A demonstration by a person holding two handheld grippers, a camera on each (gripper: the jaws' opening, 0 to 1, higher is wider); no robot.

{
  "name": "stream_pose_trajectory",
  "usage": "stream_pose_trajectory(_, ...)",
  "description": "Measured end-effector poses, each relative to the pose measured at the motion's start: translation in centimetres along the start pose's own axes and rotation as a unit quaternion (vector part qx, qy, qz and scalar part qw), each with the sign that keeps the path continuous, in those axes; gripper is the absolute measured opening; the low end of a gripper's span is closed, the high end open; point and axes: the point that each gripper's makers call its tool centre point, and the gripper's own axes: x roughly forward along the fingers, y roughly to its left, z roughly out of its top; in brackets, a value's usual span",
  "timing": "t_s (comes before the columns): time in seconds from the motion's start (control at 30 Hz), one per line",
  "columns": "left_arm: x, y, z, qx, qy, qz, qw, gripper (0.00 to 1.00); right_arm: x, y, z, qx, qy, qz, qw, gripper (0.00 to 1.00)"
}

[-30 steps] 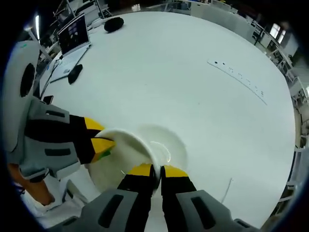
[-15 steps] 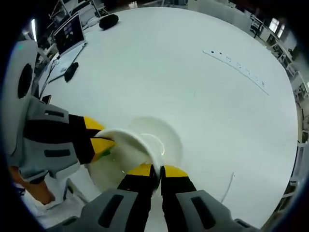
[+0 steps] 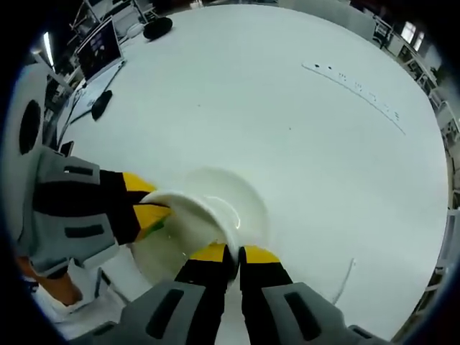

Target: Tidy tabletop coffee trays, cups and spoons，present forward

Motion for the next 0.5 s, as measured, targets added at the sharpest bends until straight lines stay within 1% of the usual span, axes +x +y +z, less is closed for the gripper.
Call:
stream_pose_trajectory(0.2, 0.5, 0.2, 0.0, -0.001, 0.005, -0.001, 1.0000, 0.08, 0.5, -0.2, 0.1, 0.005, 0.005, 0.006, 1.0000, 0.07)
stream_pose_trajectory(0.27, 0.4, 0.3, 0.1, -0.003, 0.003, -0.004, 1.0000, 0.08, 0.6, -0.5, 0.8, 0.006, 0.005, 0.009, 0.9999, 0.07)
stream_pose_trajectory(0.37, 0.5, 0.5, 0.3, -0.006, -0.003, -0.004, 1.0000, 0.09, 0.8, -0.6, 1.1, 0.007, 0.001, 0.013, 0.9999, 0.07)
stream_pose_trajectory(0.5, 0.9, 0.8, 0.7, -0.007, -0.007, -0.004, 0.9999, 0.09, 1.3, -1.5, 2.7, 0.008, -0.001, 0.017, 0.9998, 0.07)
